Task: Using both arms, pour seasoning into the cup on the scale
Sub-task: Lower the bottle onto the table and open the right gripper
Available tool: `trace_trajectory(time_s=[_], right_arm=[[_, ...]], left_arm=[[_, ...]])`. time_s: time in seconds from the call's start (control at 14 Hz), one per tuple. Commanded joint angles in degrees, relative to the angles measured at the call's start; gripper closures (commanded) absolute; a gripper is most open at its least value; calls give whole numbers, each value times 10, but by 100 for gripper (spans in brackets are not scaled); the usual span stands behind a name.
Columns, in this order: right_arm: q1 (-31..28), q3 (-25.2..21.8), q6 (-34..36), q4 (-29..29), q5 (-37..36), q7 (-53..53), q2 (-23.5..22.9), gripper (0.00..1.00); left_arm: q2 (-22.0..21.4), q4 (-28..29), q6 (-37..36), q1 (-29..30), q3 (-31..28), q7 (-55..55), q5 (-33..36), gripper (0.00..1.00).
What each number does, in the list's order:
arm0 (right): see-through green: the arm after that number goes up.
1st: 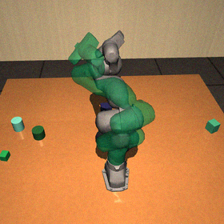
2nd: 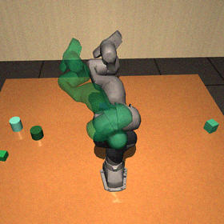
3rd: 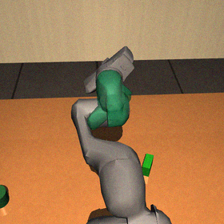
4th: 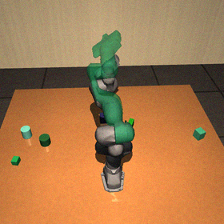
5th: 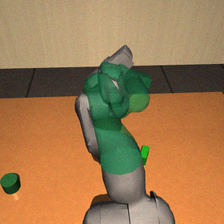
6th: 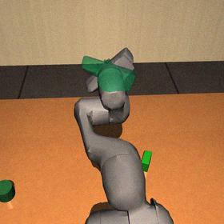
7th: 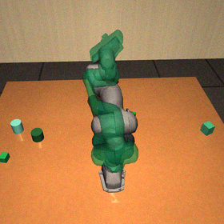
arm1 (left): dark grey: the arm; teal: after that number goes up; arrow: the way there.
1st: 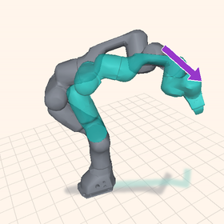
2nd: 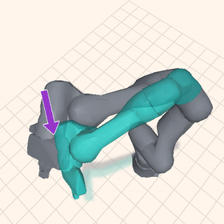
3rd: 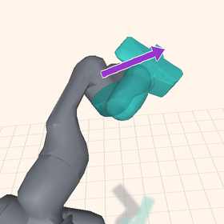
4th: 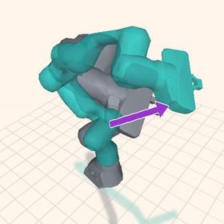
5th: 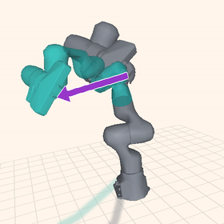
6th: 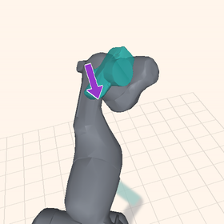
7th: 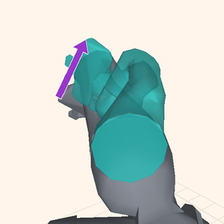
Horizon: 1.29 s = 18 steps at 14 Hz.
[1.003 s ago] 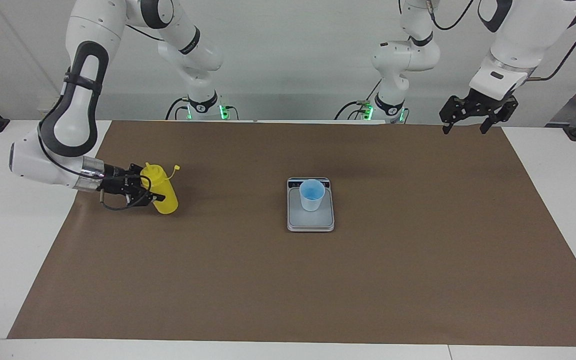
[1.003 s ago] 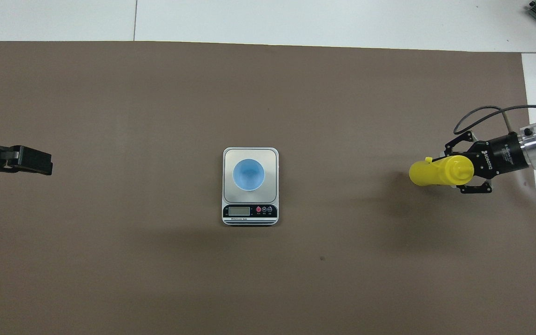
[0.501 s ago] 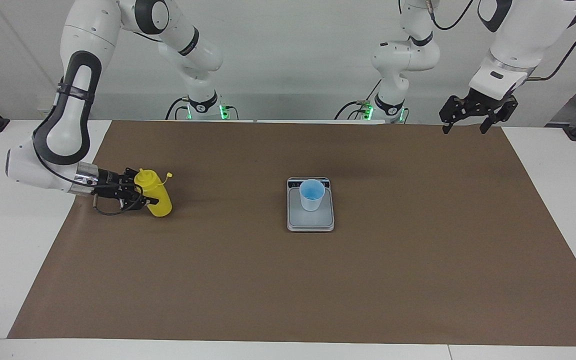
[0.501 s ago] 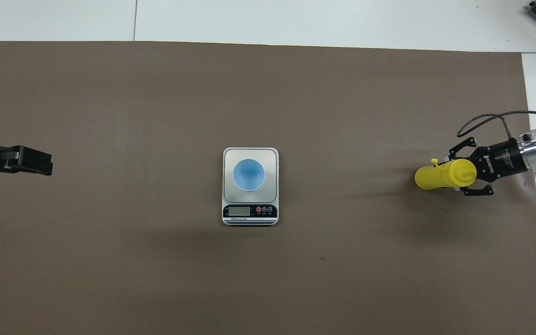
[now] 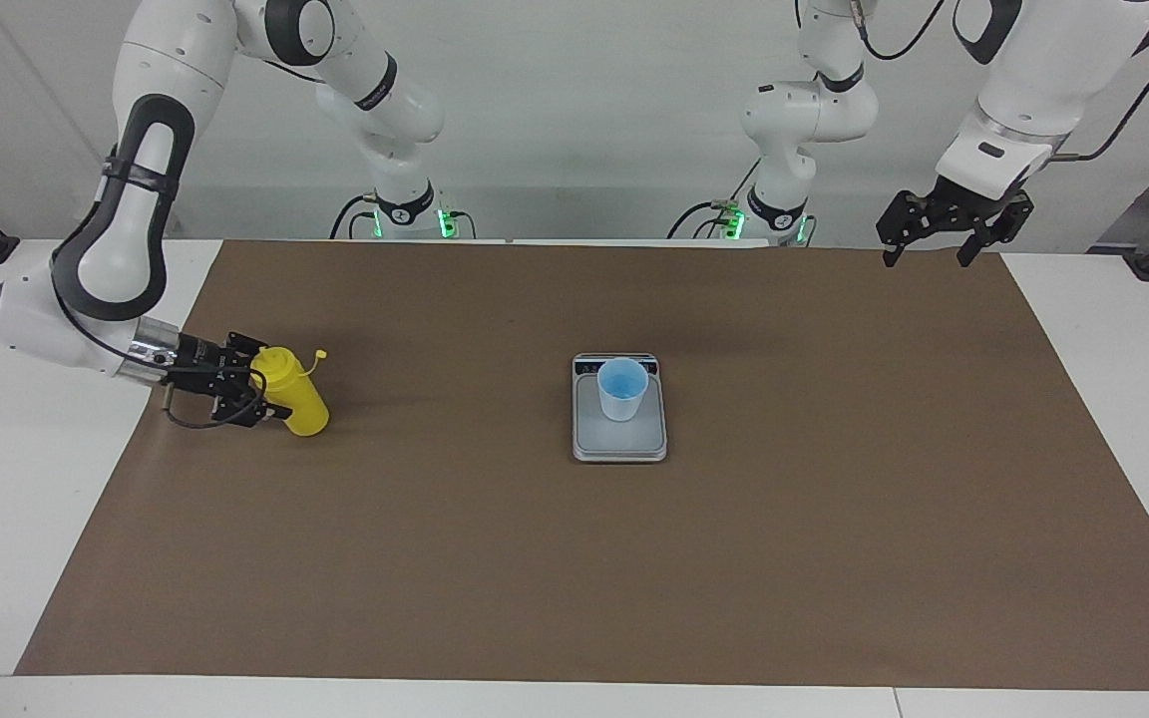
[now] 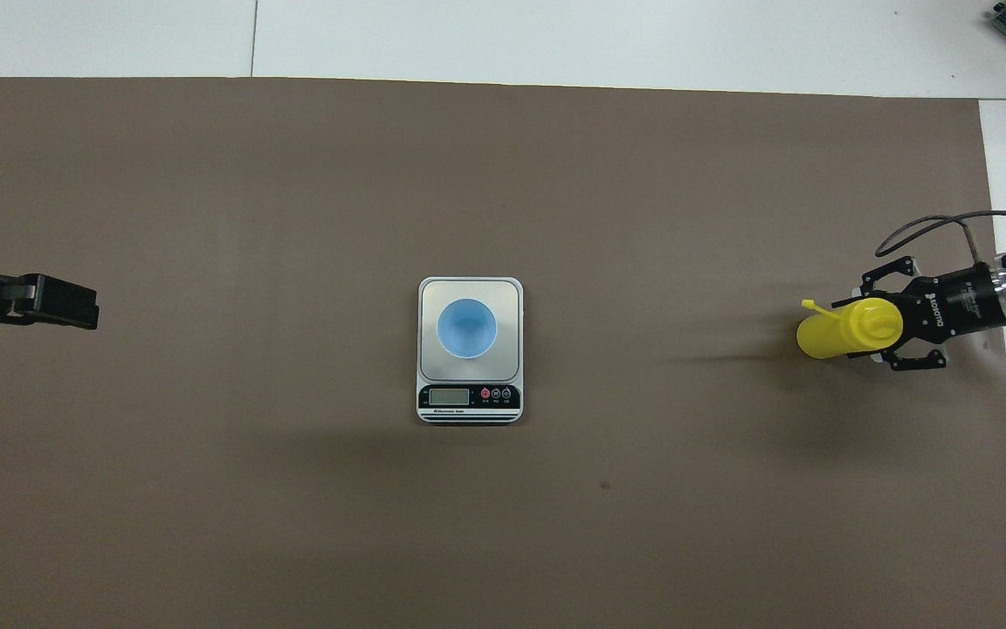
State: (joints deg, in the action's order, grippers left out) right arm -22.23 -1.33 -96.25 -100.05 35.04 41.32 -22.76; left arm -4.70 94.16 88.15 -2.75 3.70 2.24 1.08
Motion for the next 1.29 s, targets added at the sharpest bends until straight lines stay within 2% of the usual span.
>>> trace_trajectory(time_s=[0.0,0.21,0.72,1.22], right_arm=[[-4,-7,-10,-2,-27,-19,23,0],[3,-5,-40,-1,-90,-61,50,0],[55,-1,-39,5,-170,-102,131,0],[178,1,-32,4,-278,-128,204,0]], left_arm=[[-14,12,-3,6,5,6,1,0],[-14,12,-3,7,5,6,1,0],[-14,12,-3,7,5,6,1,0],[-14,12,-3,7,5,6,1,0]])
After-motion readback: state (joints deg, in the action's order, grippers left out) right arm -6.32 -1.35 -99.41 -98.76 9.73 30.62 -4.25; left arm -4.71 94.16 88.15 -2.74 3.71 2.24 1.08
